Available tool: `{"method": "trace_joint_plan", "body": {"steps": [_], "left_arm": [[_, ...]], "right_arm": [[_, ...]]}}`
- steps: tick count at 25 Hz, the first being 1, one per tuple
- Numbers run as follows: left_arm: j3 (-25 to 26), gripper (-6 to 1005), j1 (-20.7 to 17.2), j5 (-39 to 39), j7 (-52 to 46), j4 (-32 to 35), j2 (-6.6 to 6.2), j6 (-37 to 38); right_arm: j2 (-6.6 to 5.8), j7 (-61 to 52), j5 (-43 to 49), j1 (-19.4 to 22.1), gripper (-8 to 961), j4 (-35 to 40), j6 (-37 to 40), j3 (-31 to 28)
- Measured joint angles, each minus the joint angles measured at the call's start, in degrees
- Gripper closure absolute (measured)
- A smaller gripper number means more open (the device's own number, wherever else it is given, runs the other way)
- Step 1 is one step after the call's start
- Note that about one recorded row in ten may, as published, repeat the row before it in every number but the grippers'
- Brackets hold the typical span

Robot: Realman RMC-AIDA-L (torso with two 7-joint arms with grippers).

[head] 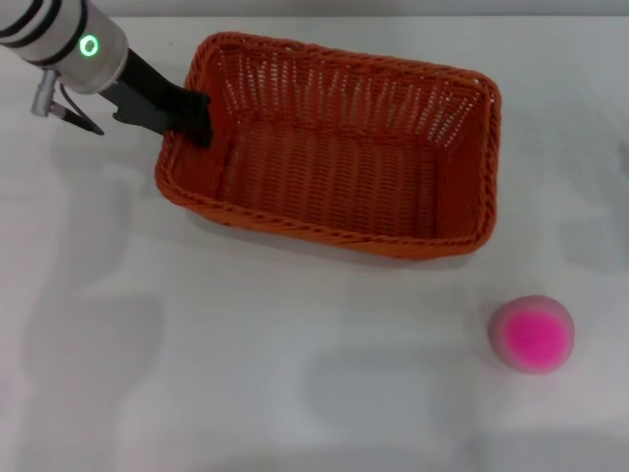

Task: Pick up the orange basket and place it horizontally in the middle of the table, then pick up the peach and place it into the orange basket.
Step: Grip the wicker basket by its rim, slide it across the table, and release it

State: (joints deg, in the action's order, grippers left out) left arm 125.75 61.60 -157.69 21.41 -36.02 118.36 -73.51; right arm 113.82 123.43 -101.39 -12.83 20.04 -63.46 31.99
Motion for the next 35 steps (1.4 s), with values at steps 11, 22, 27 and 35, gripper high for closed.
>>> {"method": "trace_joint_plan", "body": {"steps": [11, 22, 27, 35], "left_arm": [[0.02, 879, -1.28, 0.94, -3.75, 0.56, 0.62, 1.90], [-4.13, 880, -3.74, 8.51, -5.81, 0.66, 0.73, 2.96], [-5.16, 880, -3.79, 9.31, -6.12, 0.58, 0.73, 3.16], [-5.16, 879, -3.88, 9.36, -6.66, 0.73, 0.73, 3.50]], "right_arm": [[-0.07, 0.03, 0.06, 0.13, 77, -0.01, 0.00, 0.00], [-0.42, -0.03, 0.05, -0.16, 77, -0.01, 0.00, 0.00], [-0.44, -0.03, 0.07, -0.25, 77, -0.01, 0.00, 0.00], [-0.51, -0.03, 0.13, -0.54, 78, -0.01, 0.10, 0.00]]}}
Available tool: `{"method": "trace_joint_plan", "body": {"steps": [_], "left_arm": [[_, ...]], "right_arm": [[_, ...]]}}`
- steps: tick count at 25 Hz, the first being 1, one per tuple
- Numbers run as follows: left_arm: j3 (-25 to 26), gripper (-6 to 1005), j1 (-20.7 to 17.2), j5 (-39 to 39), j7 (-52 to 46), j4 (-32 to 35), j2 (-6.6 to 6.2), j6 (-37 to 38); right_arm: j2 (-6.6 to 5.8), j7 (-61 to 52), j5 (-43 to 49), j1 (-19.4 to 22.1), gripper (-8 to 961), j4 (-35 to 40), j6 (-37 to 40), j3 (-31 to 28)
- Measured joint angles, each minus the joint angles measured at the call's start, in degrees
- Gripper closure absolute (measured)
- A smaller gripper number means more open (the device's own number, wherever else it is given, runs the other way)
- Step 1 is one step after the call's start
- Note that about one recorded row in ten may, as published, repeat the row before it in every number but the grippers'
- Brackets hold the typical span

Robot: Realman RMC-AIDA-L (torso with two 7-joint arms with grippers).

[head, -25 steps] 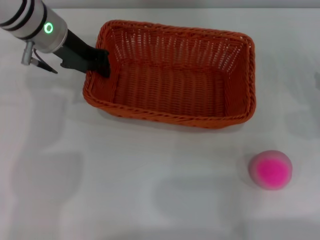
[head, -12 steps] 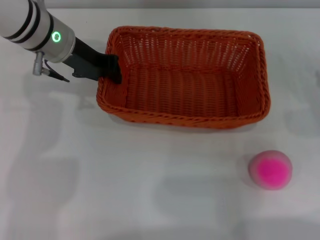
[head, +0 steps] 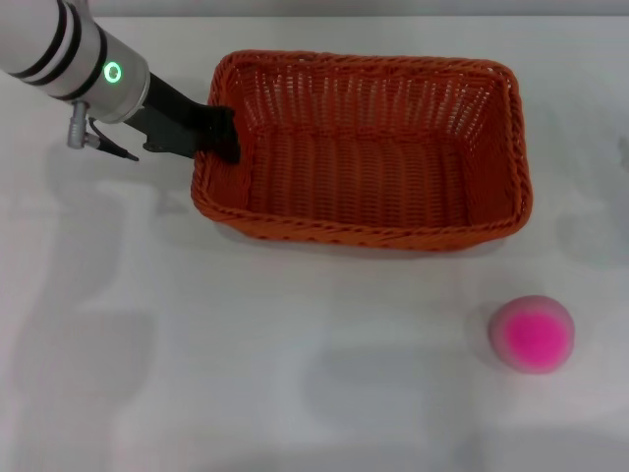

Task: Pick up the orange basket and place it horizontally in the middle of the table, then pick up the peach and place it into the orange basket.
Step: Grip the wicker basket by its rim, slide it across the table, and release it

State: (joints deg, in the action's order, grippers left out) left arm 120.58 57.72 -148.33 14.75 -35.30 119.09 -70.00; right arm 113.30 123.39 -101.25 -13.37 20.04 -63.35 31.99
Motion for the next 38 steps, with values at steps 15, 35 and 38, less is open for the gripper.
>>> {"method": "trace_joint_plan", "body": {"steps": [15, 35, 38], "left_arm": [[-0.40, 777, -0.37, 1.23, -0.64, 1.29, 0.00, 0.59], [-7.54, 504, -5.09, 3.13, -4.77, -12.40, 0.08, -2.98], [-8.45, 504, -6.12, 3.16, -5.52, -14.89, 0.08, -3.33]], "right_arm": [[-0.01, 0.00, 0.01, -0.86, 79, 0.00, 0.40, 0.00], [0.06, 0.00, 0.00, -1.55, 80, 0.00, 1.91, -0.13], [0.09, 0.00, 0.00, -2.00, 81, 0.00, 2.53, -0.15]]}}
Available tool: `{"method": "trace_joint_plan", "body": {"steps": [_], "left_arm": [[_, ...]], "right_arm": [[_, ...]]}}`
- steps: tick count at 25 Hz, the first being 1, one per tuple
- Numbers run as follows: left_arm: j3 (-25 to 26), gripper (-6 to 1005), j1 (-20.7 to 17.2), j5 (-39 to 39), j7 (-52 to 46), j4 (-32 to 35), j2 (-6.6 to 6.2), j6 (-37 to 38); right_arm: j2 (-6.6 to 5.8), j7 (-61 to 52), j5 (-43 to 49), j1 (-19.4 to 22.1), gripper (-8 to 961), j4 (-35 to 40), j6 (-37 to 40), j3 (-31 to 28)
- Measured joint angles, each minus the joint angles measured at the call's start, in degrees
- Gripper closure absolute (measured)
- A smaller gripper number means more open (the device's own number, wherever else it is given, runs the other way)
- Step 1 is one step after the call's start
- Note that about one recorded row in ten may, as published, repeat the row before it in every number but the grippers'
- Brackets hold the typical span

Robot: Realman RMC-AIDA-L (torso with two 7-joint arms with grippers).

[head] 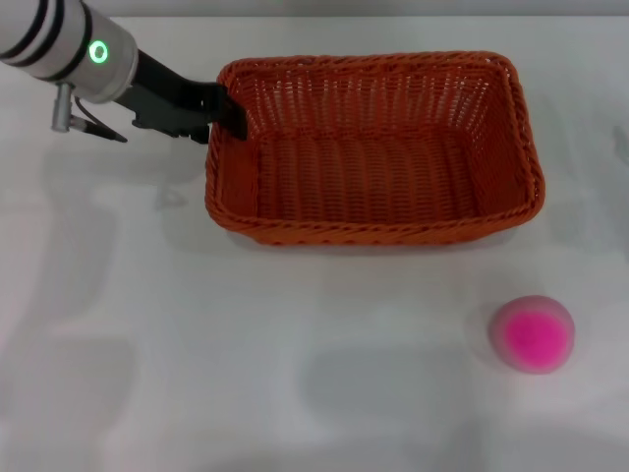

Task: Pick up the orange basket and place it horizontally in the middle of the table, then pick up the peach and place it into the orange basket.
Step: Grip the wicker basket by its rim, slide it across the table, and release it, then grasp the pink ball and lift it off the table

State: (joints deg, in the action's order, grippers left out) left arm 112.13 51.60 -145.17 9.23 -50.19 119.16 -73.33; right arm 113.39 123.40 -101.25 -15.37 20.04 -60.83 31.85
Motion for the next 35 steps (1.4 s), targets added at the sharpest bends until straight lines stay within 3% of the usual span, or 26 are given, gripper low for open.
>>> {"method": "trace_joint_plan", "body": {"steps": [9, 23, 28, 35], "left_arm": [[-0.66, 503, -2.94, -0.14, -1.84, -9.28, -0.07, -3.94], [2.69, 504, -17.27, -3.00, -4.67, -32.60, -0.46, -7.67], [4.79, 504, -21.92, -2.81, -4.09, -37.17, -0.53, -8.24], [8.90, 503, -25.48, -2.67, -1.64, -38.09, -0.42, -7.96]], "right_arm": [[-0.01, -0.11, 0.00, -0.61, 81, 0.00, 0.75, 0.01], [-0.43, -4.36, 0.02, -0.06, 82, 3.10, 0.09, 0.15], [-1.51, -4.71, 0.11, 1.14, 82, 3.20, -3.46, 0.15], [-3.12, -7.38, 1.14, 2.54, 83, 3.20, -7.84, 0.24]]}}
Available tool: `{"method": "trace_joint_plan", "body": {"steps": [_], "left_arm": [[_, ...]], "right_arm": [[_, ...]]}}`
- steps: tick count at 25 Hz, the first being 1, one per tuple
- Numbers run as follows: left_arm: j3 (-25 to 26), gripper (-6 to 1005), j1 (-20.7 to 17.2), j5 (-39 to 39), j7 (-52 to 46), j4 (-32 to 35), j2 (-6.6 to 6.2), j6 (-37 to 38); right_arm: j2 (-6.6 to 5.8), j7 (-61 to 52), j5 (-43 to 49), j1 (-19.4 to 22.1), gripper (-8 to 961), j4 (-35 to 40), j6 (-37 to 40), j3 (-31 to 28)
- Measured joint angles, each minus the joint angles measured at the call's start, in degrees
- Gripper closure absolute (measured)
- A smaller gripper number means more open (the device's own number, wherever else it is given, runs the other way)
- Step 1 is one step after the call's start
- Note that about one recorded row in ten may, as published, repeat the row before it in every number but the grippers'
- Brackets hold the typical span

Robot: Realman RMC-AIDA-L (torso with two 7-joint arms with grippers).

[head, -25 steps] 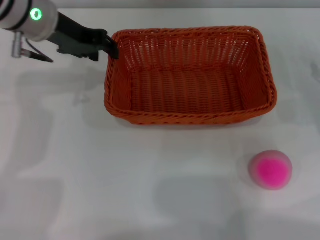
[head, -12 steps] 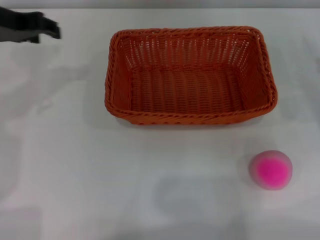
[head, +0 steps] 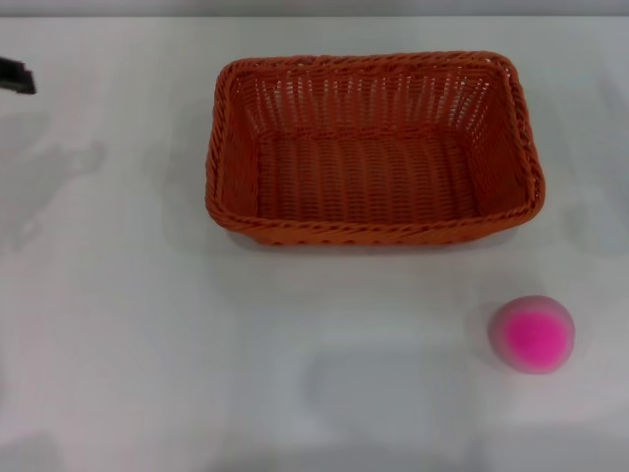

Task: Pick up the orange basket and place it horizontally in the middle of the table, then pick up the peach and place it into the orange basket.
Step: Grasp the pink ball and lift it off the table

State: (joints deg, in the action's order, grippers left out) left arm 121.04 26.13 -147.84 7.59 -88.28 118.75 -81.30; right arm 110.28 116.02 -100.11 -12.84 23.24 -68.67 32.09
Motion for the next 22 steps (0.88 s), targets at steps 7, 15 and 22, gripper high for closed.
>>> {"method": "trace_joint_plan", "body": {"steps": [7, 15, 22], "left_arm": [[5.34, 504, -3.33, 3.50, 3.64, -0.05, 0.02, 0.05], [9.72, 503, -5.55, 6.15, 6.94, 0.34, 0.03, 0.19], [14.24, 503, -5.85, 6.16, 9.78, -0.13, -0.12, -0.42]], "right_arm": [[-1.45, -2.29, 5.79, 1.08, 87, 1.60, -5.63, 0.10], [-3.83, -6.50, 15.82, 1.86, 94, 1.99, -13.56, -0.40], [-5.22, -6.74, 16.23, 5.38, 100, 1.99, -21.99, -1.15]]}}
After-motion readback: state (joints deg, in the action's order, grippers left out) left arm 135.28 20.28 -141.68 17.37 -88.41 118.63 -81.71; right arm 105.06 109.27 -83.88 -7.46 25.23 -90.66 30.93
